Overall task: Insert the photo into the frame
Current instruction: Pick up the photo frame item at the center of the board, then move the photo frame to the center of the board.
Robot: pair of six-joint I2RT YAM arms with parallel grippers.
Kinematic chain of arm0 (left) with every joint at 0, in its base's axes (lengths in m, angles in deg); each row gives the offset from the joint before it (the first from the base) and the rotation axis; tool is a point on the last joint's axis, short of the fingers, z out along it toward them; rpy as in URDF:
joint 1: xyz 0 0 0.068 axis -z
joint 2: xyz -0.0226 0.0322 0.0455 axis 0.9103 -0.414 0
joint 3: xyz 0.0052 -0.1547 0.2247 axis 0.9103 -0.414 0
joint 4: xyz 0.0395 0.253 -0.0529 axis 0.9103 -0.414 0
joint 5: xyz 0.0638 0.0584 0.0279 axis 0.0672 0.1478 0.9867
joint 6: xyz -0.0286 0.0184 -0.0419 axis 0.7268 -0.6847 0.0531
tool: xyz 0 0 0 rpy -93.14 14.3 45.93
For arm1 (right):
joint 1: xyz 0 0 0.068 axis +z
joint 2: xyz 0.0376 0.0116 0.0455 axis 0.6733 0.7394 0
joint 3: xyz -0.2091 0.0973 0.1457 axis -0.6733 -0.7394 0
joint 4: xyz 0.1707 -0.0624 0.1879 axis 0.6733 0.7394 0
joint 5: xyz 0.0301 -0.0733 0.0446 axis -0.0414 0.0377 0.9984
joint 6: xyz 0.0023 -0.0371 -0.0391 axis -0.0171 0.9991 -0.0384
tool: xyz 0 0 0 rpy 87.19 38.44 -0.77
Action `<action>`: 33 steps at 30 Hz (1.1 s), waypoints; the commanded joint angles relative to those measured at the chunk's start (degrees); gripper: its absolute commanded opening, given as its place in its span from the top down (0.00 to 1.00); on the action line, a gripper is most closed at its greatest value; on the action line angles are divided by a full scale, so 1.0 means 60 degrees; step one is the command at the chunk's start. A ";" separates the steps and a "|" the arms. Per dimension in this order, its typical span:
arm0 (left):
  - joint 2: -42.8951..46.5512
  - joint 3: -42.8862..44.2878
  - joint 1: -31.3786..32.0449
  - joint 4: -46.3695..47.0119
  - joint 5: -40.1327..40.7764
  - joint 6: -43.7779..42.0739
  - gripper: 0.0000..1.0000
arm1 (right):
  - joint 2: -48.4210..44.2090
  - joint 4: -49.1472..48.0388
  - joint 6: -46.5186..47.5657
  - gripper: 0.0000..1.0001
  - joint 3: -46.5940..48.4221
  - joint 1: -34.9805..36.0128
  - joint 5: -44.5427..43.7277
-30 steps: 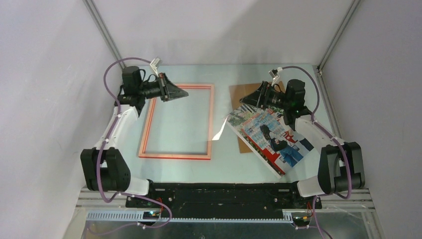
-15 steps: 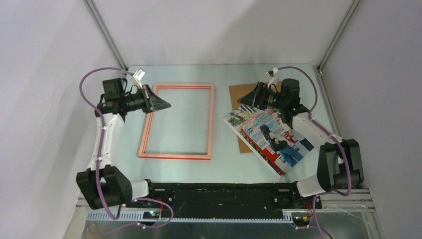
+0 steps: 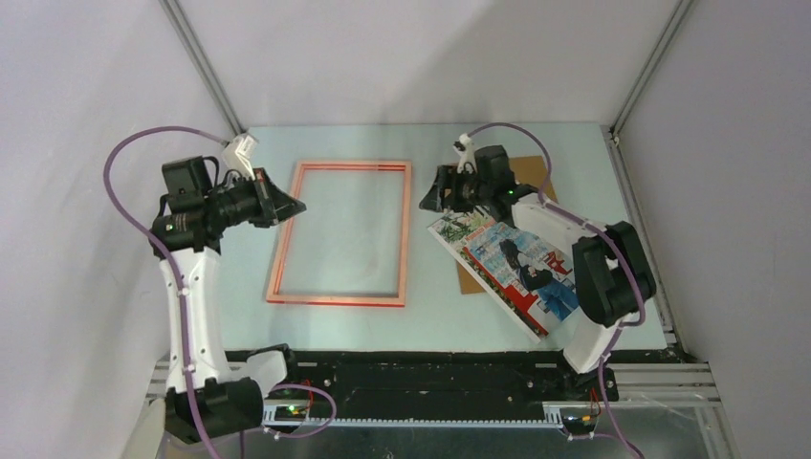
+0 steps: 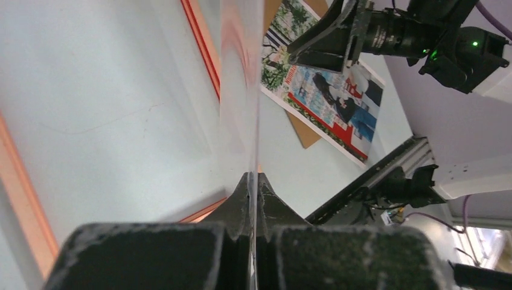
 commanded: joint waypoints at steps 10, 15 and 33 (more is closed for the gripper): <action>0.1601 0.1339 -0.0149 -0.1076 0.1182 -0.0345 1.00 | 0.2052 0.0987 0.0957 0.32 0.1591 0.1481 -0.2378; 0.1679 0.1436 -0.0140 -0.1080 0.0939 -0.0252 1.00 | 0.2834 0.1661 0.0799 0.32 0.2275 0.1554 -0.2139; 0.1617 0.1116 -0.0137 -0.1062 0.0565 -0.0437 1.00 | 0.3611 0.2379 0.1093 0.34 0.2982 0.2322 -0.2880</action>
